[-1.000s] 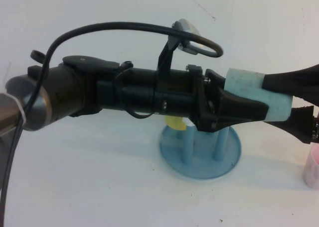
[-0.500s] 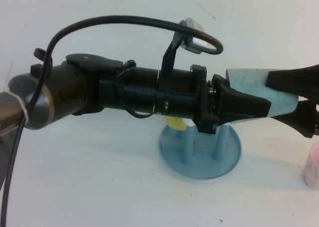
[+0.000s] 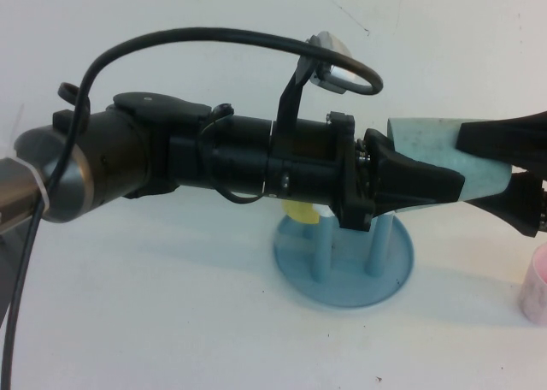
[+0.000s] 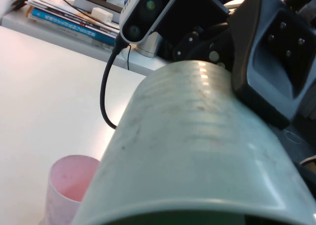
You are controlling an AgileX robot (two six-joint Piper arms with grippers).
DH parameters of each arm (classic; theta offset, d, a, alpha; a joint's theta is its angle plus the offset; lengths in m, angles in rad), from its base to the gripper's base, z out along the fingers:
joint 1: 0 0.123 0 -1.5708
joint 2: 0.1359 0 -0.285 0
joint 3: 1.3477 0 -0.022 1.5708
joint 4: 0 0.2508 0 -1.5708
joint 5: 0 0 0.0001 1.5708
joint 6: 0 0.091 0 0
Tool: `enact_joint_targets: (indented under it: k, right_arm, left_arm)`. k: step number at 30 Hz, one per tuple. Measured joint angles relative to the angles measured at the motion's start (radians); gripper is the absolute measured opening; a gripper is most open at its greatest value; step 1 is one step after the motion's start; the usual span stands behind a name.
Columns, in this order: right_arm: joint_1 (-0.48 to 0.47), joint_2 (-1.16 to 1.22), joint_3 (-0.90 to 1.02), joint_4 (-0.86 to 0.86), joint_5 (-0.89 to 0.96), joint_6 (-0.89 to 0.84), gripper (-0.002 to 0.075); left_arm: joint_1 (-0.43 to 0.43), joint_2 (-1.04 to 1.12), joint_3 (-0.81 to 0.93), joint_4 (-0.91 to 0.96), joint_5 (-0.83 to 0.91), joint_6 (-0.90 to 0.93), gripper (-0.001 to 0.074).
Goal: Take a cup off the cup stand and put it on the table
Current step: Hand over the cup
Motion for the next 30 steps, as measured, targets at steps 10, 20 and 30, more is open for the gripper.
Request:
enact_joint_targets:
  k: [10, 20, 30]
  right_arm:
    - [0.000, 0.000, 0.000, 0.000, -0.011, 0.000, 0.0586]
    - [0.000, 0.000, 0.000, 0.001, -0.012, -0.010, 0.0586]
    - [0.000, 0.000, 0.000, 0.030, -0.007, -0.097, 0.0638]
  left_arm:
    - [0.000, 0.000, 0.000, 0.000, 0.000, 0.000, 0.0030]
    - [0.000, 0.000, 0.000, 0.000, 0.000, 0.002, 0.0029]
    - [0.000, 0.000, -0.002, 0.000, -0.013, 0.023, 0.0022]
